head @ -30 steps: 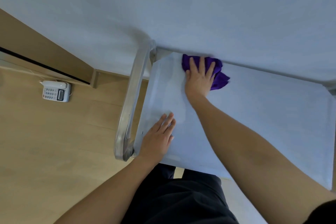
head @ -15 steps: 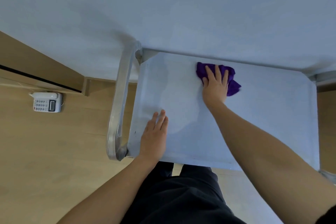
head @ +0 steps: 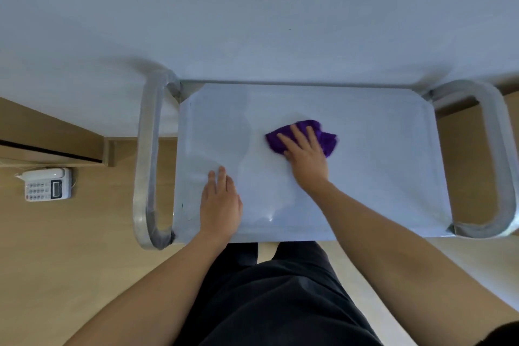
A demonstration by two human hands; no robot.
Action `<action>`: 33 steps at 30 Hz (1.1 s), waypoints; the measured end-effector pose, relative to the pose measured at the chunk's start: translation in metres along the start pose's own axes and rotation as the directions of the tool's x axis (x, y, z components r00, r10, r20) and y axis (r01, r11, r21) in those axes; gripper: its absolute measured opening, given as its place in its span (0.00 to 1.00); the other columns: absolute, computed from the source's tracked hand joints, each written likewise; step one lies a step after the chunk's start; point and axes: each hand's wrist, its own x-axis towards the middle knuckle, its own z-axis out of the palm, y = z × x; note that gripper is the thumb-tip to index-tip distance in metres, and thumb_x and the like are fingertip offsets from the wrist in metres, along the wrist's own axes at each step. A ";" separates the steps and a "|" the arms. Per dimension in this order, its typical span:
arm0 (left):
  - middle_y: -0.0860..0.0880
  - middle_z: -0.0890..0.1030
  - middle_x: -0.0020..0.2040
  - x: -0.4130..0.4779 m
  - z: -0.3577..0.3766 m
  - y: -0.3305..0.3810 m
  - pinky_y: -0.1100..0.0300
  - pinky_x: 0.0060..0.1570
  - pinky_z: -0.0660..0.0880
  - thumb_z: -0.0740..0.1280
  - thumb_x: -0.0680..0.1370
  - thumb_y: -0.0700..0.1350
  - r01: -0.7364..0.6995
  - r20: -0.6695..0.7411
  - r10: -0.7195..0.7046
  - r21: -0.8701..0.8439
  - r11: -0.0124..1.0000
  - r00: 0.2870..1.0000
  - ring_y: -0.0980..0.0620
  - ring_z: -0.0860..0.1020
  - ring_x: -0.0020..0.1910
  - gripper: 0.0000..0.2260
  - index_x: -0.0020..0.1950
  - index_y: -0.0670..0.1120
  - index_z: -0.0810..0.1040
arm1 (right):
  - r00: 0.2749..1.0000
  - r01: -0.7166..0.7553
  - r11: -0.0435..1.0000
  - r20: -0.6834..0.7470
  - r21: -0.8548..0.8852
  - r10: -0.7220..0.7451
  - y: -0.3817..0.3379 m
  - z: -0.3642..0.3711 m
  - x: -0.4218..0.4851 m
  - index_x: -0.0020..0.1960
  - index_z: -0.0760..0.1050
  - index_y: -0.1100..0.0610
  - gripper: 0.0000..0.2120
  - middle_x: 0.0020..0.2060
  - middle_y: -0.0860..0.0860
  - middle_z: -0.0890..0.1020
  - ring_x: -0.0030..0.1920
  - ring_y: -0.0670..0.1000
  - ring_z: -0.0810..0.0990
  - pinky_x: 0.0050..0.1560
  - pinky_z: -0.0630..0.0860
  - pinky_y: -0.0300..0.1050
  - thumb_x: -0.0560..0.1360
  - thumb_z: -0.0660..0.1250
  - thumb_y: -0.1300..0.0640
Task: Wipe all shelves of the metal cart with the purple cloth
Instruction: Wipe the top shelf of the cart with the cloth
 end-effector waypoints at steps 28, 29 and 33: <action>0.43 0.69 0.73 0.013 0.013 0.203 0.51 0.61 0.75 0.65 0.77 0.40 -0.278 0.003 0.278 -0.021 0.960 0.960 0.43 0.66 0.73 0.19 0.68 0.42 0.73 | 0.984 0.135 0.991 0.122 -0.017 -0.132 0.128 -0.020 -0.036 0.77 0.55 0.40 0.33 0.79 0.46 0.51 0.79 0.61 0.41 0.76 0.49 0.62 0.78 0.61 0.62; 0.43 0.67 0.74 0.015 0.014 0.204 0.52 0.63 0.73 0.64 0.77 0.41 -0.262 0.004 0.262 -0.017 0.965 0.965 0.44 0.65 0.74 0.20 0.70 0.42 0.72 | 0.975 0.187 0.982 0.127 -0.005 -0.184 0.137 -0.024 -0.032 0.77 0.55 0.39 0.31 0.79 0.45 0.52 0.79 0.59 0.42 0.76 0.49 0.61 0.80 0.61 0.60; 0.45 0.63 0.76 0.020 0.017 0.204 0.52 0.60 0.74 0.62 0.78 0.42 -0.203 0.010 0.203 -0.029 0.979 0.979 0.46 0.61 0.75 0.20 0.71 0.43 0.70 | 0.989 0.115 0.993 0.092 -0.029 -0.111 0.198 -0.050 -0.004 0.76 0.59 0.40 0.23 0.79 0.47 0.56 0.79 0.60 0.47 0.77 0.48 0.61 0.82 0.57 0.51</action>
